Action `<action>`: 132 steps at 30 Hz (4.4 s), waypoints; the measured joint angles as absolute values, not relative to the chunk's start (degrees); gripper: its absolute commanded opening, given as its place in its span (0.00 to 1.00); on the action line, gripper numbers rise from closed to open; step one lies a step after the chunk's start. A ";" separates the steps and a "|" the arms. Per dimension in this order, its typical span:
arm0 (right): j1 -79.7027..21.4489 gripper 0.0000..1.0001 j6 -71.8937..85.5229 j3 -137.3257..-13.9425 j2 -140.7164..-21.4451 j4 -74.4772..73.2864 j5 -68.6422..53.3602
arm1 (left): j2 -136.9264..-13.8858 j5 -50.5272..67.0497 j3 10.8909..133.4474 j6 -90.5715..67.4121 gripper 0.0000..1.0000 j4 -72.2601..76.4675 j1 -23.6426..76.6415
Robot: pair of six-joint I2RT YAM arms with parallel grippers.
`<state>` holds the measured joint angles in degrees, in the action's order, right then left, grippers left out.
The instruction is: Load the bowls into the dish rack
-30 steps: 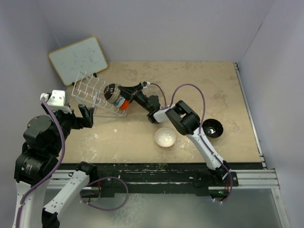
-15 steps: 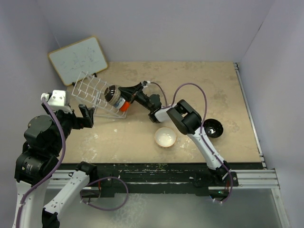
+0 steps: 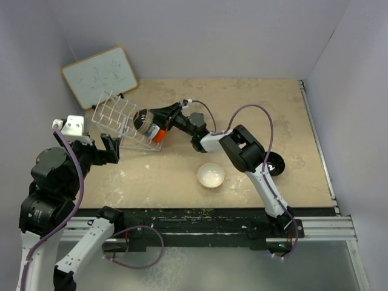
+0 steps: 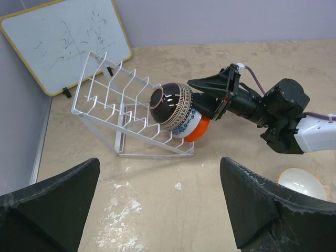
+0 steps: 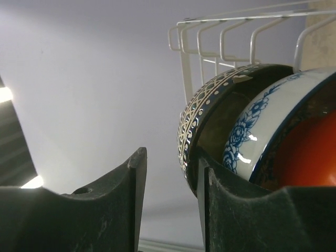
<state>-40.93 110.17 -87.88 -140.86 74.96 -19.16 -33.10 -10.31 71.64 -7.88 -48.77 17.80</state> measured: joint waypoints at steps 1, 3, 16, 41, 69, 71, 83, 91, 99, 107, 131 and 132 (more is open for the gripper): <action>-40.93 0.44 109.38 -87.46 -140.09 73.38 -19.25 | -33.06 -10.31 71.64 -7.88 0.99 -48.77 17.80; -40.93 0.45 108.14 -86.72 -138.87 71.20 -19.33 | -32.97 -10.31 71.61 -7.88 0.99 -48.77 17.80; -40.73 0.48 100.79 -86.08 -134.04 58.94 -20.64 | -32.75 -10.31 71.46 -7.86 0.99 -48.73 17.80; -39.40 0.50 92.84 -80.53 -126.80 48.34 -20.51 | -31.92 -10.31 70.43 -7.88 0.99 -48.49 17.80; -36.53 0.78 66.48 -68.03 -100.47 22.41 -12.34 | -31.31 -10.07 69.84 -7.92 0.99 -47.68 17.80; -35.51 0.82 60.53 -67.13 -95.94 14.68 -8.49 | -31.14 -9.63 69.84 -7.94 0.99 -47.66 17.80; -27.40 0.75 41.85 -62.85 -75.81 -25.85 14.72 | -30.74 -8.08 69.41 -8.14 0.99 -47.37 17.80; -18.87 0.68 40.07 -55.46 -74.59 -36.16 15.51 | -29.30 -7.46 68.31 -8.38 0.99 -47.20 17.80; -11.22 0.58 37.63 -51.96 -75.18 -34.72 15.00 | -27.99 -7.25 67.29 -8.54 0.99 -47.16 17.80; -11.22 0.45 36.27 -48.16 -78.65 -30.57 14.85 | -27.94 -7.25 65.80 -8.95 0.99 -47.20 17.80; -11.20 0.00 32.91 -47.62 -74.13 -27.70 12.97 | -27.99 -7.27 65.58 -8.95 0.99 -47.18 17.80; -11.31 0.00 32.67 -47.72 -73.32 -27.51 11.38 | -28.01 -7.27 65.58 -8.95 0.99 -47.18 17.80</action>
<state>-11.31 32.67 -47.72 -73.32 -27.51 11.38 -28.01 -7.27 65.58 -8.95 -47.18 17.80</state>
